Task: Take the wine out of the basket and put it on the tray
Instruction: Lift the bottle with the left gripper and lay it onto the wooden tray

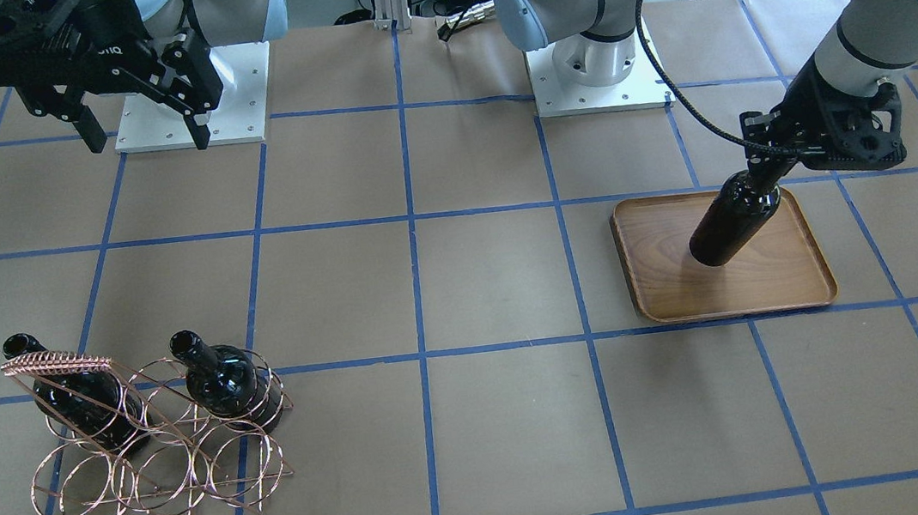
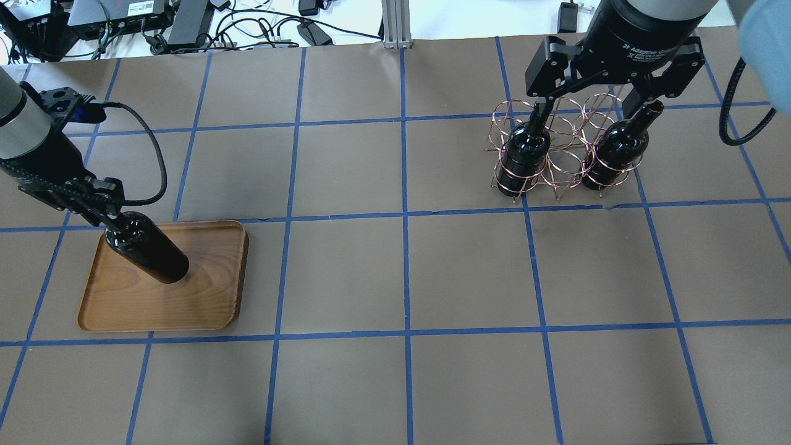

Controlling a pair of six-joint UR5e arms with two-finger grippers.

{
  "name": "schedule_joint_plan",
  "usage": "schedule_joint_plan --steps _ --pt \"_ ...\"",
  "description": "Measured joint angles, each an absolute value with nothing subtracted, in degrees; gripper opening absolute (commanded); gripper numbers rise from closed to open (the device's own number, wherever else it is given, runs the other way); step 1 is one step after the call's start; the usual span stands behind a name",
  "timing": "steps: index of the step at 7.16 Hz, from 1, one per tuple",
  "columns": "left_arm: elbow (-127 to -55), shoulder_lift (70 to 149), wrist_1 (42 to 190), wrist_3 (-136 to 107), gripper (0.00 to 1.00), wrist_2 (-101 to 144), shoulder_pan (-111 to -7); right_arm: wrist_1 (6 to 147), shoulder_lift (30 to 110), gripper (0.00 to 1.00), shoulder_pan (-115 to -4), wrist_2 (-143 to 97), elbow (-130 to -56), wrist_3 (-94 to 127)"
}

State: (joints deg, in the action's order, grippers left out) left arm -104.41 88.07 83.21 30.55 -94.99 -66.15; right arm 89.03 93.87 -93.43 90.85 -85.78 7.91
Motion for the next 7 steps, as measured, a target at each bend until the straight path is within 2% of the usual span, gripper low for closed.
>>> schedule_joint_plan --steps 2,6,7 --pt "-105.1 88.6 82.25 34.24 0.0 -94.67 -62.0 89.03 93.87 1.0 -93.43 90.78 -85.78 7.91" --pt "-105.04 89.11 82.08 33.58 0.0 -90.93 -61.34 89.03 93.87 1.0 -93.48 90.61 -85.78 7.91" --pt "-105.04 89.3 82.13 33.7 0.17 -91.03 -61.32 89.03 93.87 1.0 -93.5 90.63 -85.78 7.91"
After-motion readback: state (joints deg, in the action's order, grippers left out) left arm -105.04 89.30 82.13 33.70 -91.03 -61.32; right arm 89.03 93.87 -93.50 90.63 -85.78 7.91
